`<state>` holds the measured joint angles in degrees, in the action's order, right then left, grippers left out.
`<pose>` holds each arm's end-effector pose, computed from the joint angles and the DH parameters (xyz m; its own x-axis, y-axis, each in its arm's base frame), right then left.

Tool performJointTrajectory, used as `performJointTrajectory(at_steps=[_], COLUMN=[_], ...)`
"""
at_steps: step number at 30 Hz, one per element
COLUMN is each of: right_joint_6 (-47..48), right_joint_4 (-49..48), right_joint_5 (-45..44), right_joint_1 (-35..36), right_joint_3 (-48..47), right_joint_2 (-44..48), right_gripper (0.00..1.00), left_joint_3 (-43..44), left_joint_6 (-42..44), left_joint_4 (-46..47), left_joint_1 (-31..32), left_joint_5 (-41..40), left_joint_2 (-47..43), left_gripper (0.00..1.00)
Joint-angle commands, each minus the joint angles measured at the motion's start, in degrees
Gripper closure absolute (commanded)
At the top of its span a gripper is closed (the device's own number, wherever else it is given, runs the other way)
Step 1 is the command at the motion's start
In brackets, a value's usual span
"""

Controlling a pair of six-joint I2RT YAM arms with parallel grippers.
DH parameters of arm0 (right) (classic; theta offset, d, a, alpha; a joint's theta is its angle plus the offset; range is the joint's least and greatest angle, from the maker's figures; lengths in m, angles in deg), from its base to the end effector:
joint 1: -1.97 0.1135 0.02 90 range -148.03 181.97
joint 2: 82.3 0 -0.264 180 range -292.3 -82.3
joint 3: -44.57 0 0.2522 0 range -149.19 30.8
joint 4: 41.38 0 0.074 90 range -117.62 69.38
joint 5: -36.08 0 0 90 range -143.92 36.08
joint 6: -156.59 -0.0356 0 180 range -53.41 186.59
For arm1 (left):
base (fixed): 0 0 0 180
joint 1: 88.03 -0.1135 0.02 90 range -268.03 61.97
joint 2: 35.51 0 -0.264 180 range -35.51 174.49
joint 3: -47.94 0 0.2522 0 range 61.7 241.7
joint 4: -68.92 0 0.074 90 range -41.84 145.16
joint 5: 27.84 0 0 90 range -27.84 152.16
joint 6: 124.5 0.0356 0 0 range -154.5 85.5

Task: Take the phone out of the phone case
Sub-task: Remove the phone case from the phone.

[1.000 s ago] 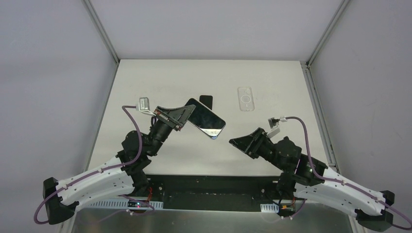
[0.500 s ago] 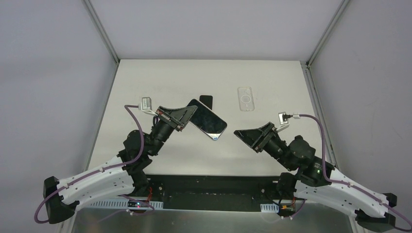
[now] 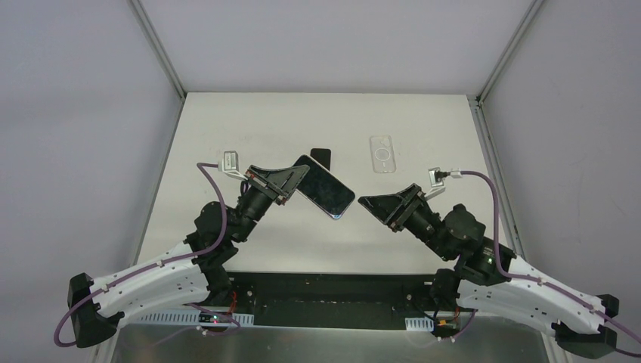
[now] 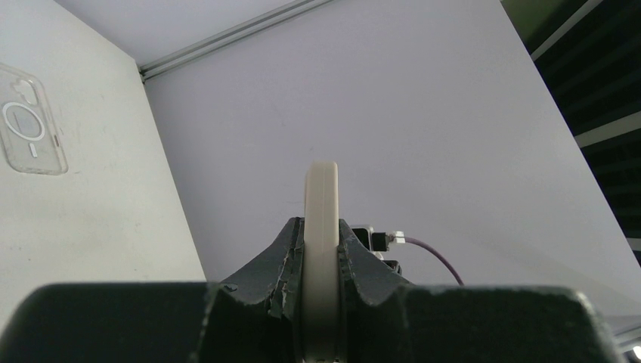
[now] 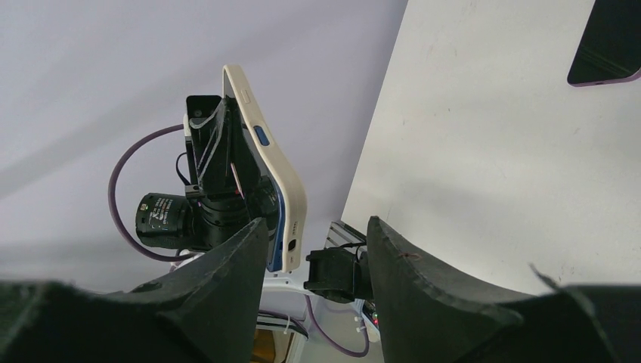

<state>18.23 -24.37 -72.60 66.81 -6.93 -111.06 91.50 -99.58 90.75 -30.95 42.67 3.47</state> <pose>0.0649 0.1113 0.3488 -0.5113 0.5766 -0.6372 -0.5114 0.3917 0.7648 0.0983 -0.1300 0.3475 -0.4685 -0.8494 -0.2428 0.4842 -0.0170 -0.8748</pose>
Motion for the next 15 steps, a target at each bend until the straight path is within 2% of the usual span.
performJointTrajectory(at_steps=[1, 15], right_joint_6=[1.24, -0.11], right_joint_4=[-1.93, -1.49], right_joint_5=[-1.1, -1.7], right_joint_1=[-0.08, -0.13], right_joint_3=[-3.18, -2.69], right_joint_2=[-0.71, -2.14], right_gripper=[0.47, 0.53], left_joint_3=[1.79, 1.75], left_joint_6=[-1.63, -2.26], left_joint_4=[6.59, 6.61], left_joint_1=[0.74, 0.74], left_joint_5=[1.94, 2.48], left_joint_2=[-0.51, -0.02], left_gripper=[1.0, 1.0])
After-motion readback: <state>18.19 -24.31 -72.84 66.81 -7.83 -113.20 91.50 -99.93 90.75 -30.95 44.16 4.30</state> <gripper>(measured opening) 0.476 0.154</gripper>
